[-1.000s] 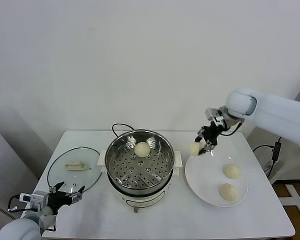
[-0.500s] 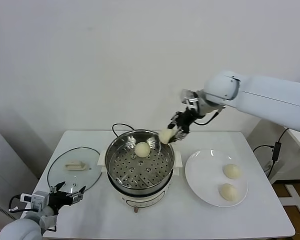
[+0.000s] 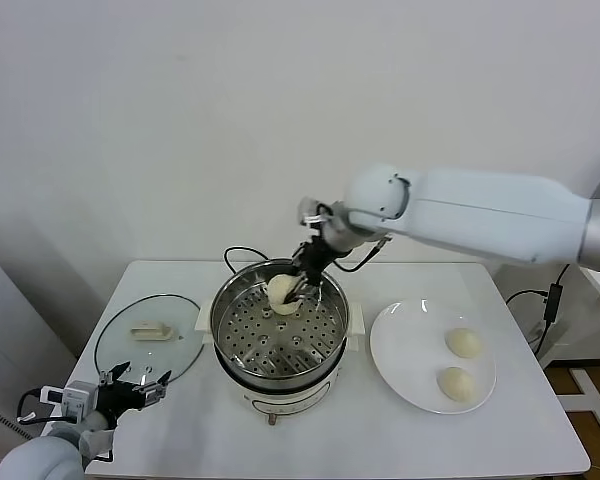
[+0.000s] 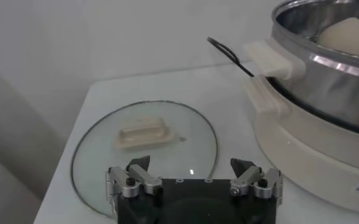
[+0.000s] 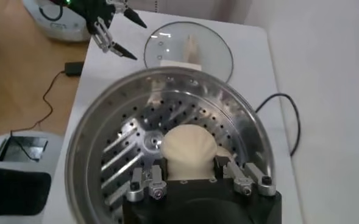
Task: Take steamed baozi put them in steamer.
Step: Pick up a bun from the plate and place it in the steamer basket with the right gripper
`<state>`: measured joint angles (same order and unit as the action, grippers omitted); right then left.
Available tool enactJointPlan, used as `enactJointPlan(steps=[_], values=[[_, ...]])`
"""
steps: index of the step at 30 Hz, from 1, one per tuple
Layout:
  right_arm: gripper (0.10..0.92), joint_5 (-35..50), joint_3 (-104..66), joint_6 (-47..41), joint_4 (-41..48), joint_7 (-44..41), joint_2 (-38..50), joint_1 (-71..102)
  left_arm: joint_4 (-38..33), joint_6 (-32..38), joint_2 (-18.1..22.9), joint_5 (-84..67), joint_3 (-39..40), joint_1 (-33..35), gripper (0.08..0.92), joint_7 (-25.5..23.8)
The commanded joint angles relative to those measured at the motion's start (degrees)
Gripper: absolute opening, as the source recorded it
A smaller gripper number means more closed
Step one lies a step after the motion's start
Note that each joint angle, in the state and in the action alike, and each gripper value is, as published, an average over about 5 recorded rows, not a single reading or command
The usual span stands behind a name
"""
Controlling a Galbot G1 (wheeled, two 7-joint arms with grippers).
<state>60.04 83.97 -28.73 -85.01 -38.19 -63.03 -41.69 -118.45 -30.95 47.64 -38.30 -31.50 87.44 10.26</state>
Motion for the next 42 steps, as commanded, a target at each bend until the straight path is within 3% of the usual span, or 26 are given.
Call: enactJointPlan(steps=[1,24,27,37,42], values=[[0.469,2.89,-0.18,-2.09,1.53,5.91,-5.7,4.31,0.31,0.09,0.01,0.0,0.03,-0.09,0.823,-0.07],[0.471,-0.2,-0.69,-2.33,9.45,8.73,-11.61,10.98,0.79,0.25,-0.1,-0.04,0.11,-0.1,0.823,-0.15],[0.506,-0.38,-0.67,-2.45,9.49,8.92,-11.68,11.23,0.8,0.29,-0.08,-0.04,0.09,0.03,0.823,-0.18],[0.781,0.25,-1.3,-2.17,8.16,6.0,-9.11,7.55,0.72,0.35,0.1,-0.05,-0.07,0.13,0.823,-0.16],[0.821,-0.7,0.39,-0.54,4.81,-2.04,-0.27,0.06,0.46,0.32,0.2,-0.05,-0.15,0.4,0.823,-0.16]])
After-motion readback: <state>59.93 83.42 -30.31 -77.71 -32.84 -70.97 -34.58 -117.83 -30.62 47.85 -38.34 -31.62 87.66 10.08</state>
